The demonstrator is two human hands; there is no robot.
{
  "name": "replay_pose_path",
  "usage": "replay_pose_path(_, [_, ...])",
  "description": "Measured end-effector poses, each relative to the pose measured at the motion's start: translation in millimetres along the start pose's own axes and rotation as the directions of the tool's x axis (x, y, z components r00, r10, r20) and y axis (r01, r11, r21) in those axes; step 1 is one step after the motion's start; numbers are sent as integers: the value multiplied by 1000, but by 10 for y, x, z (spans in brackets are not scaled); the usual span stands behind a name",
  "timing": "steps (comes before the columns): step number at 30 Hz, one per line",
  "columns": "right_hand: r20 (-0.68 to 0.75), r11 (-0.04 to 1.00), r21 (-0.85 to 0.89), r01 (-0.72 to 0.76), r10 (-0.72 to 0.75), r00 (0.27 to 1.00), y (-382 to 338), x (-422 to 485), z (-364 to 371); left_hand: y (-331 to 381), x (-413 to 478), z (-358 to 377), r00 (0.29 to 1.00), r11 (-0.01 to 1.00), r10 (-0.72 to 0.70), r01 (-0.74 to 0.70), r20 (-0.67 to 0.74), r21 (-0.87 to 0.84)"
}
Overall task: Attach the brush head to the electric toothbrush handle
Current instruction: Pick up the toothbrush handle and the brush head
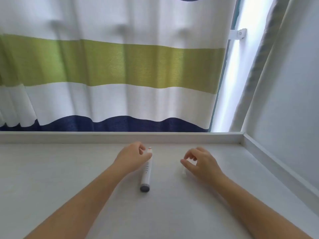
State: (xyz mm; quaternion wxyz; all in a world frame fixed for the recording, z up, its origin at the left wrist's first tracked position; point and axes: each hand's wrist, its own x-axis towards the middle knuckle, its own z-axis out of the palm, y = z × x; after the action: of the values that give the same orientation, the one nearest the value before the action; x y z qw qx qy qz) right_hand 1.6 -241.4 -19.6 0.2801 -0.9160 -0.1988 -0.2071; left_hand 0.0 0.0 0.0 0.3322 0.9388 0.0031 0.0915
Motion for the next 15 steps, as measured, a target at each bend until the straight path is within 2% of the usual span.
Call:
replay_pose_path(6, [135, 959, -76, -274, 282, 950, 9, -26, 23, -20, -49, 128, 994, 993, -108, 106, 22, 59])
replay_pose_path(11, [212, 917, -174, -359, 391, 896, -25, -8, -25, 24, -82, 171, 994, 988, -107, 108, -16, 114])
replay_pose_path(15, [205, 891, -193, -410, 446, 871, -51, 2, -51, 62, -110, 160, 996, 992, -90, 91, -19, 93])
